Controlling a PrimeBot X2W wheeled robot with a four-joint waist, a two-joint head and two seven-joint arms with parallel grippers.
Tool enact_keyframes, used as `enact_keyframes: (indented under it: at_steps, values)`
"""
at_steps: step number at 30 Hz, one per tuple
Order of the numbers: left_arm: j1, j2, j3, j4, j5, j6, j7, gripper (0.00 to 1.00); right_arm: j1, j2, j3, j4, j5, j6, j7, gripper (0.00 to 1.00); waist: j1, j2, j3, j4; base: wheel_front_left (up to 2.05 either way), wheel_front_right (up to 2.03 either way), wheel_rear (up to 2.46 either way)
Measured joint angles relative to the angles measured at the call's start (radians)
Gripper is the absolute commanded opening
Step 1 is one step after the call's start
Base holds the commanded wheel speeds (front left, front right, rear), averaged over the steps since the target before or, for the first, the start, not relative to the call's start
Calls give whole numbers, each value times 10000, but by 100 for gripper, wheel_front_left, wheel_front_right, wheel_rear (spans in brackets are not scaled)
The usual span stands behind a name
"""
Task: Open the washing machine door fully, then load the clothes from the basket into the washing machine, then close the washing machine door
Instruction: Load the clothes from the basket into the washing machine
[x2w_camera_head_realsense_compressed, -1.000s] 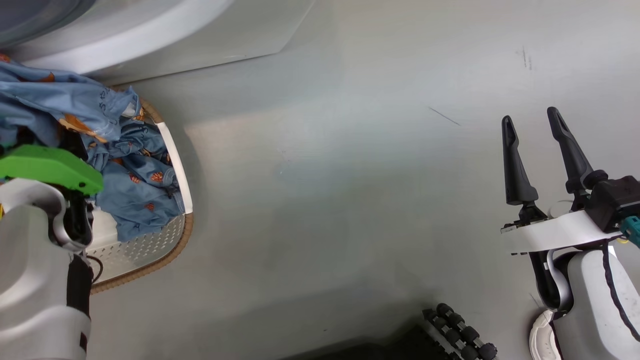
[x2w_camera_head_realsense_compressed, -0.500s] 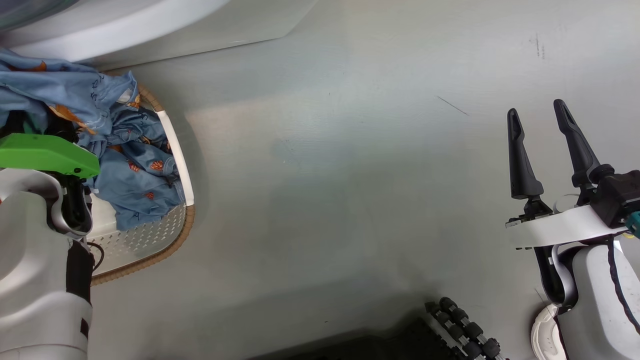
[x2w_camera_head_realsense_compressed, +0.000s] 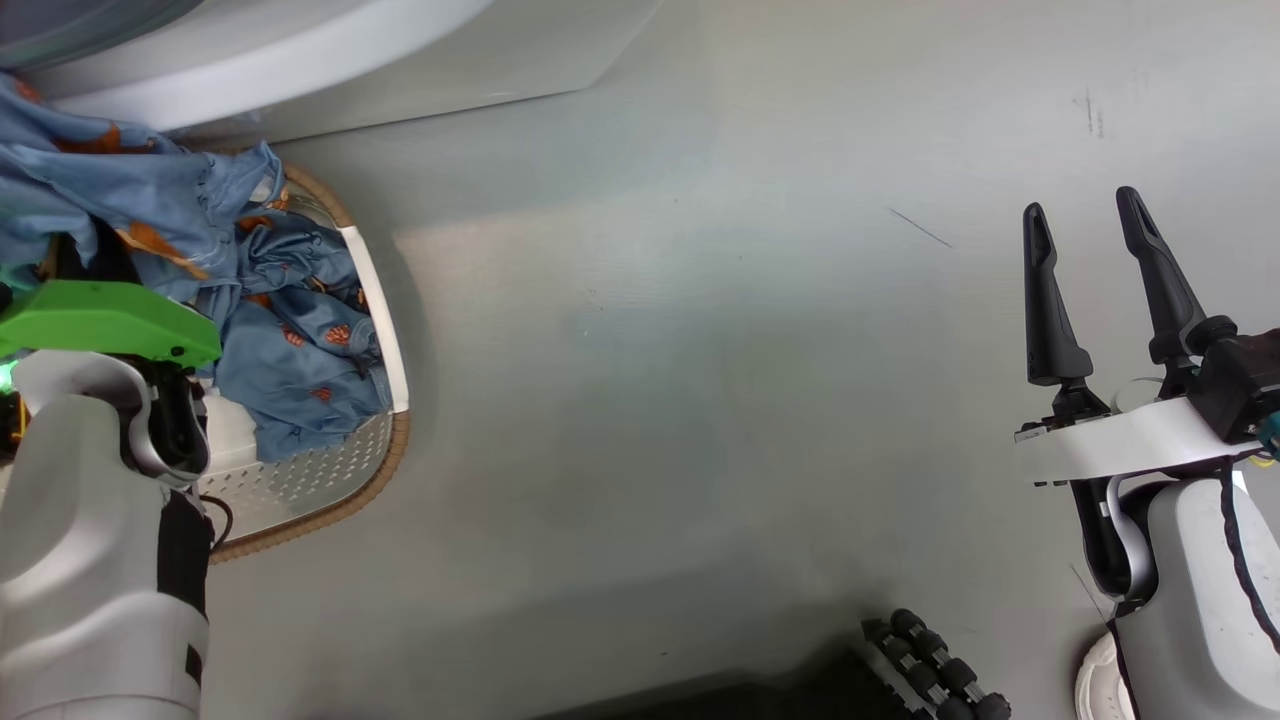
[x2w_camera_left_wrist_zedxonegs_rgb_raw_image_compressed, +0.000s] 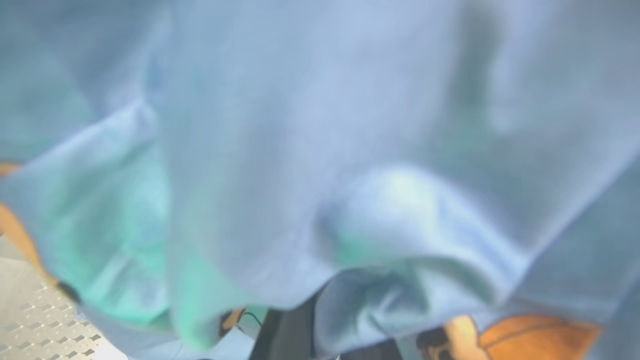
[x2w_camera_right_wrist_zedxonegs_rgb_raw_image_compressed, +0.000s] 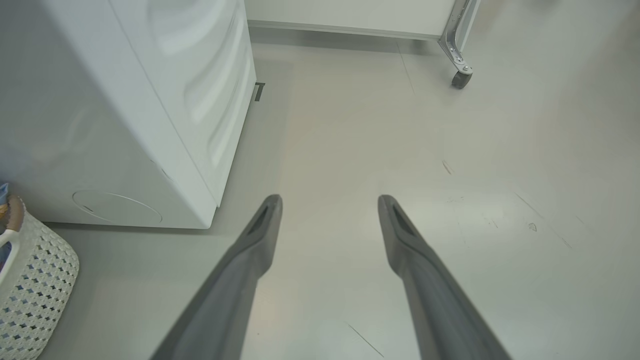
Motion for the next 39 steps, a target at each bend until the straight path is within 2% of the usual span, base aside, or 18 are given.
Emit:
enact_keyframes:
  at_steps: [22,32,39]
  values:
    - [1542,-453,594,-2100,0,-257,-29,0,123,67,121,454,2,0,0,100,0,0,-1452,652,0,0,0]
    - [1723,-548,-389,-3294,-198,-351,-29,0,487,169,268,512,21,0,0,100,-1,0,-2068,556,0,0,0]
    - [1648,-357,-477,-4082,-113,-351,19,0,555,345,485,596,98,0,0,100,-1,0,-2247,334,0,0,0]
